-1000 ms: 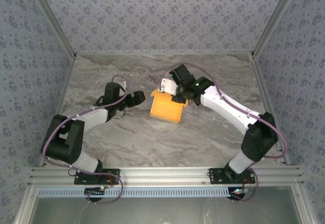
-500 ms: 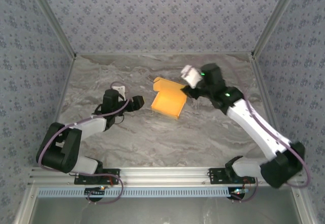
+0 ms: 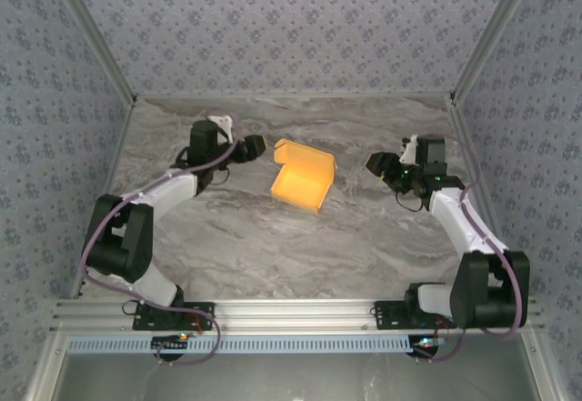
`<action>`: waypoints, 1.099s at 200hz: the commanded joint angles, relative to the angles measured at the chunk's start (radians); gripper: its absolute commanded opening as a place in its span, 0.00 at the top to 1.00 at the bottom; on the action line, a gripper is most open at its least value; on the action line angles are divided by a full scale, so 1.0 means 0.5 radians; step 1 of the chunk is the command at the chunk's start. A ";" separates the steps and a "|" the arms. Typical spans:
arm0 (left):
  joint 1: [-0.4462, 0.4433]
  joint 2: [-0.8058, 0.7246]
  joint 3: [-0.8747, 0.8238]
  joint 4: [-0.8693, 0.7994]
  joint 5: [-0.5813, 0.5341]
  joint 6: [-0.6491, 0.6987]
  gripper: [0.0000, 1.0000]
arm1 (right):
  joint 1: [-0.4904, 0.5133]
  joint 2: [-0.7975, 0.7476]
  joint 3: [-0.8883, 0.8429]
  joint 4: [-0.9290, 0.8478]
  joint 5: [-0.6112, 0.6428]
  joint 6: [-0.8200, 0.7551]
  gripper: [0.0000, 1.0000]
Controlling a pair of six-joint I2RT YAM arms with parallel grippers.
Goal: Fold the paper box
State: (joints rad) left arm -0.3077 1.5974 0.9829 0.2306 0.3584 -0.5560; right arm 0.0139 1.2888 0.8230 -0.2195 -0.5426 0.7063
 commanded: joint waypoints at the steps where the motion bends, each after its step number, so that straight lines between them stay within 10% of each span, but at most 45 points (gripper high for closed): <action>1: 0.061 0.075 0.393 -0.584 -0.027 -0.664 0.13 | 0.020 0.122 0.024 0.005 -0.269 0.895 0.42; 41: 0.042 0.400 0.901 -0.878 0.224 -1.039 0.01 | 0.179 0.310 0.107 0.163 -0.139 1.454 0.15; 66: 0.019 0.638 1.192 -1.148 0.272 -1.118 0.18 | 0.241 0.438 0.119 0.397 -0.102 1.752 0.15; 220: -0.179 0.735 0.970 -0.998 0.481 -1.497 0.49 | 0.513 0.752 0.350 0.629 -0.074 2.002 0.29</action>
State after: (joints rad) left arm -0.3763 1.9923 1.4918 -0.2989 0.5625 -1.2247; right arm 0.2562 1.6478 0.9638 0.0895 -0.5911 1.6878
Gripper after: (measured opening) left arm 0.551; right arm 0.723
